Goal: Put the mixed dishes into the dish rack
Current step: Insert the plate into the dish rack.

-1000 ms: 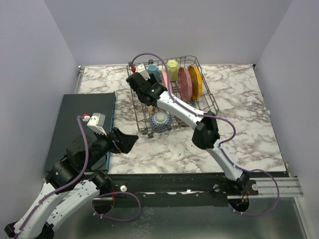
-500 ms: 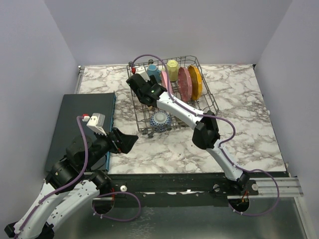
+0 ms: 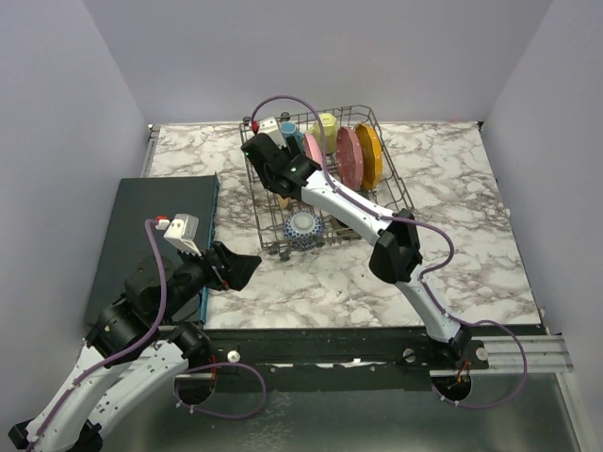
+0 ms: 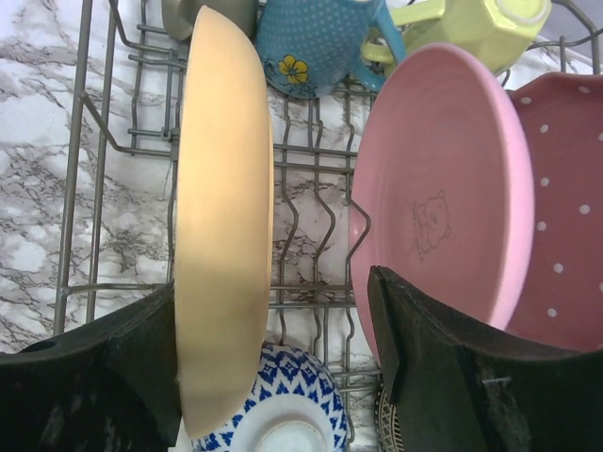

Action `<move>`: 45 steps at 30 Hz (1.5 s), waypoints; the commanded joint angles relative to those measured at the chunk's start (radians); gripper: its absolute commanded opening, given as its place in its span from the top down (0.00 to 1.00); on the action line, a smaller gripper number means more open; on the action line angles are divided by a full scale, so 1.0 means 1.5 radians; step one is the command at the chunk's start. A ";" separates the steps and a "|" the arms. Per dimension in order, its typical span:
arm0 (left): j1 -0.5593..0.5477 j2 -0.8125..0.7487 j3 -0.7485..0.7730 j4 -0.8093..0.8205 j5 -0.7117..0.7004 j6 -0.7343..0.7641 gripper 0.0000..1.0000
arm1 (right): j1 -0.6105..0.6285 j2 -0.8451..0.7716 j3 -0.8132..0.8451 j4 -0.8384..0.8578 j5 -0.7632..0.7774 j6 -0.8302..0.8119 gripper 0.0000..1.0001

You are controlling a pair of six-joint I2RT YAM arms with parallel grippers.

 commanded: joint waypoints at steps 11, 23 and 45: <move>0.002 0.001 -0.008 0.015 0.008 0.008 0.01 | -0.002 -0.055 -0.007 0.012 0.034 0.007 0.26; 0.002 0.002 -0.008 0.016 0.007 0.007 0.01 | -0.002 -0.086 -0.028 0.024 -0.015 0.026 0.25; 0.001 0.008 -0.009 0.015 0.002 0.005 0.01 | -0.002 -0.139 -0.083 0.052 -0.088 0.052 0.25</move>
